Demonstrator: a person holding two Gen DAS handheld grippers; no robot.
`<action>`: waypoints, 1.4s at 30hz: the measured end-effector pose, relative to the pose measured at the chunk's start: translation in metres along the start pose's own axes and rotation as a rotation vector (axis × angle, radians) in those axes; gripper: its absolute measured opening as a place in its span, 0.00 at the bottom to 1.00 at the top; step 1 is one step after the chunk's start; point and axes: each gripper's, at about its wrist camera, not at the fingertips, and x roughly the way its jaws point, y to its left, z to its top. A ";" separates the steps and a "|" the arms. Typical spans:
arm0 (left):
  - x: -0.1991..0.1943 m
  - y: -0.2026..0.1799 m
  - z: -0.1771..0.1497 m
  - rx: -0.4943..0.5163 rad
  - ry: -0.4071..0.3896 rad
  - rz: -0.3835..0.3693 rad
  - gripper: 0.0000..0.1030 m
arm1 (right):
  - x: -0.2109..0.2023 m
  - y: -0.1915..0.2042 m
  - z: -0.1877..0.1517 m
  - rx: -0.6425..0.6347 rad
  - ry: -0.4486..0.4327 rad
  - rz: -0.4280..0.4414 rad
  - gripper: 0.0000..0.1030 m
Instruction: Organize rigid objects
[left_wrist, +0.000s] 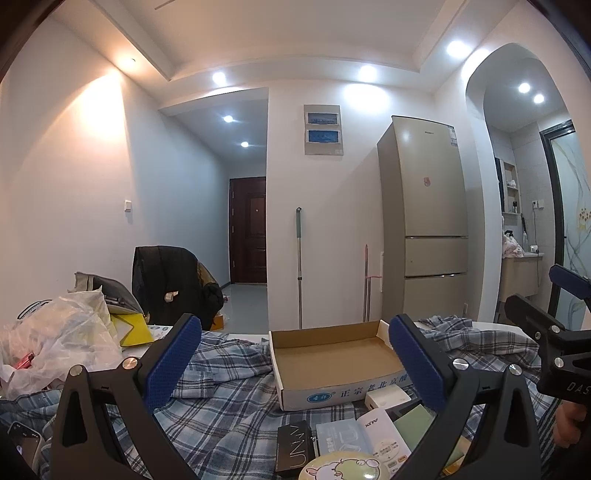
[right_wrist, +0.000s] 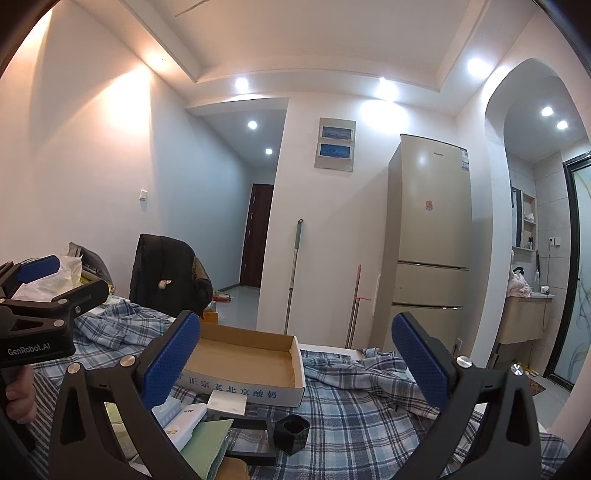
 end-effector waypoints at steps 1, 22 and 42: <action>0.000 -0.001 0.001 0.003 0.007 0.001 1.00 | 0.003 -0.001 0.000 0.005 0.013 0.004 1.00; -0.006 -0.004 0.004 0.011 -0.023 0.007 1.00 | 0.004 -0.009 -0.001 0.046 0.018 -0.010 1.00; 0.009 0.008 0.000 -0.057 0.067 -0.086 1.00 | -0.007 -0.002 -0.001 0.016 -0.041 -0.024 1.00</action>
